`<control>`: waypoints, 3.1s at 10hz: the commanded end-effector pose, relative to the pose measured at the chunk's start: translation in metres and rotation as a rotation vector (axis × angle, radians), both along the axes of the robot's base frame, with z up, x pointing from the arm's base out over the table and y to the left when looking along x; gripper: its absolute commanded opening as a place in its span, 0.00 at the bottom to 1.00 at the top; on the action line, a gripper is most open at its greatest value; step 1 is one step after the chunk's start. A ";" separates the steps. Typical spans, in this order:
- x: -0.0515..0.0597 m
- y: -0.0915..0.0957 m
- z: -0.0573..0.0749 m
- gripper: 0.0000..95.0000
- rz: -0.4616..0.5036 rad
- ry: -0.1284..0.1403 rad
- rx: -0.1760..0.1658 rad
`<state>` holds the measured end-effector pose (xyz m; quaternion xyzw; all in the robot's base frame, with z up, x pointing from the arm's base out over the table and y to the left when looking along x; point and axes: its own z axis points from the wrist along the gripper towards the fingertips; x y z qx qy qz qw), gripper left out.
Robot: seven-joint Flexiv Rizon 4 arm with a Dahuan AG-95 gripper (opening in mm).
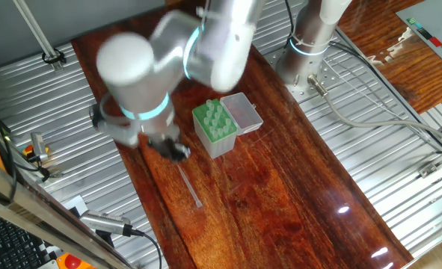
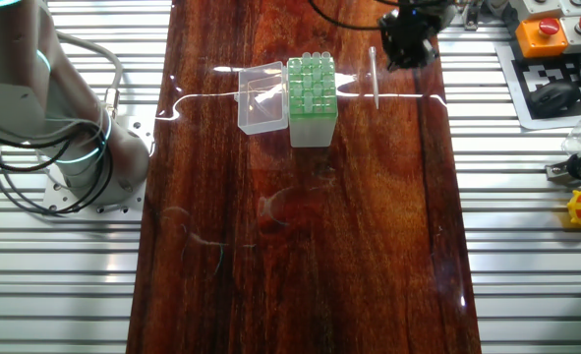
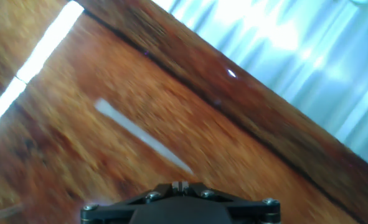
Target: Insert a large pipette tip into the holder for large pipette tips
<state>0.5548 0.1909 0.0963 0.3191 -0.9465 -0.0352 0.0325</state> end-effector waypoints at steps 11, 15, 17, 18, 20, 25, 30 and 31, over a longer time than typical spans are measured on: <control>0.004 0.022 -0.014 0.20 0.341 -0.082 0.002; 0.000 0.033 -0.023 0.20 0.363 -0.124 -0.004; 0.000 0.034 -0.025 0.20 0.364 -0.128 -0.009; 0.000 0.034 -0.025 0.20 0.347 -0.129 -0.004; 0.000 0.034 -0.025 0.20 0.350 -0.124 -0.014; 0.000 0.039 -0.036 0.20 0.525 -0.137 -0.004; -0.002 0.042 -0.067 0.40 0.635 -0.161 0.025; -0.002 0.042 -0.067 0.40 0.650 -0.159 0.028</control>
